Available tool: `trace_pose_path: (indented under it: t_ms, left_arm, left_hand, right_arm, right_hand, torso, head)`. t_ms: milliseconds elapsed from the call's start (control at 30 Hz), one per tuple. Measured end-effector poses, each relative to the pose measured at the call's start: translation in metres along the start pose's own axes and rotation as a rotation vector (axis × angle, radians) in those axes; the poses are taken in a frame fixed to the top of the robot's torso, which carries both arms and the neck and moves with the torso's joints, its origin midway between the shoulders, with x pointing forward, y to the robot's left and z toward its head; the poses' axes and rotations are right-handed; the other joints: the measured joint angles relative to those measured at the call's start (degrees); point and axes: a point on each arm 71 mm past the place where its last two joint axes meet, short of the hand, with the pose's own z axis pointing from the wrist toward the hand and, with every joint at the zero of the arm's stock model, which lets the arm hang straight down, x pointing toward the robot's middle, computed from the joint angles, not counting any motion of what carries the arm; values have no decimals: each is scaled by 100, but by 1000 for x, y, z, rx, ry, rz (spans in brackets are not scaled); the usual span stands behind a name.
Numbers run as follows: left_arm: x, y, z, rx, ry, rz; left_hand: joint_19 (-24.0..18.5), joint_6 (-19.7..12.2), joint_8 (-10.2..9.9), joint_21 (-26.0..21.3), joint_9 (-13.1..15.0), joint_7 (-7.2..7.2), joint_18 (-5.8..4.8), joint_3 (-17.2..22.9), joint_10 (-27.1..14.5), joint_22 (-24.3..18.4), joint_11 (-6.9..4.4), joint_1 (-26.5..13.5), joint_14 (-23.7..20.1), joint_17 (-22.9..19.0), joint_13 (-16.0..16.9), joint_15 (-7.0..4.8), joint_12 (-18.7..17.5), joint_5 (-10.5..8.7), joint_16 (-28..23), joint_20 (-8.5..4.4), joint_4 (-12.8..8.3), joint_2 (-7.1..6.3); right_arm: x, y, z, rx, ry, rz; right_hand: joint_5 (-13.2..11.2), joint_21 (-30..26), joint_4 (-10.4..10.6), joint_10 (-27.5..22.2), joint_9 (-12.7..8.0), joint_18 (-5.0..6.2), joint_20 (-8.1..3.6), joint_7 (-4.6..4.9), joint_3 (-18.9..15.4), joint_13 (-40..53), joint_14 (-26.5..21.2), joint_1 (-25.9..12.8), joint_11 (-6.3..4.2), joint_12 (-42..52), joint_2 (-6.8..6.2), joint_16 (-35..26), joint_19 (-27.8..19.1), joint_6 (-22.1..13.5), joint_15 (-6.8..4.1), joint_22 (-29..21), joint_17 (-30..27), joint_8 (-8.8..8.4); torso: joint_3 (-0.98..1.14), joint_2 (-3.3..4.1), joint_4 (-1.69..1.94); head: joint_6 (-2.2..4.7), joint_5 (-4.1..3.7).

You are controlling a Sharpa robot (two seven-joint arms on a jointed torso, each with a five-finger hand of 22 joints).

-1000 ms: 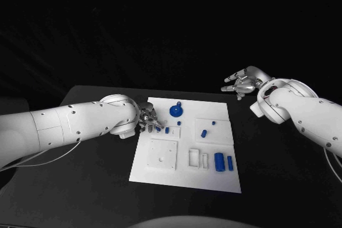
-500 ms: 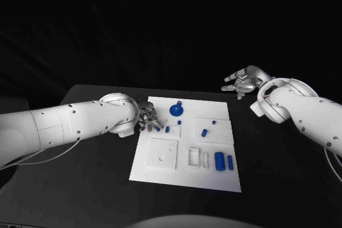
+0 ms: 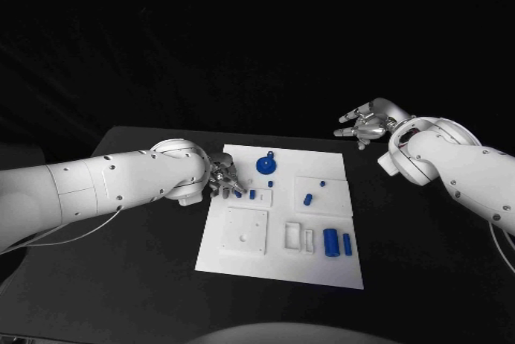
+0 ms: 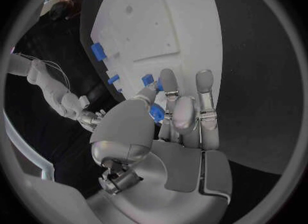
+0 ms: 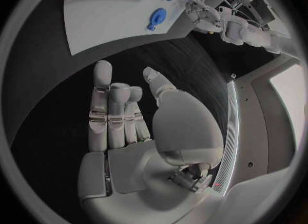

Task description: Assemble the parts on the task board

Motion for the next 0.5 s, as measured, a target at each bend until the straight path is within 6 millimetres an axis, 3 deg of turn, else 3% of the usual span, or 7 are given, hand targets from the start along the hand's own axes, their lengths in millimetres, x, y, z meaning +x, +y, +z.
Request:
trace_pose_path:
  t_ms: [500]
  left_arm:
    - [0,1,1,6,-2,12]
  left_hand:
    - [0,4,-31,0,-13,4,0,0,0,0,0,74,0,-9,0,0,0,-24,0,0,0,0]
  right_arm:
    - [1,0,0,1,2,0]
  right_hand:
    - [0,0,0,1,0,0,0,-4,0,-1,0,0,1,0,0,0,0,-4,0,0,-1,0]
  torso:
    - [-2,1,0]
  head:
    - [-20,-9]
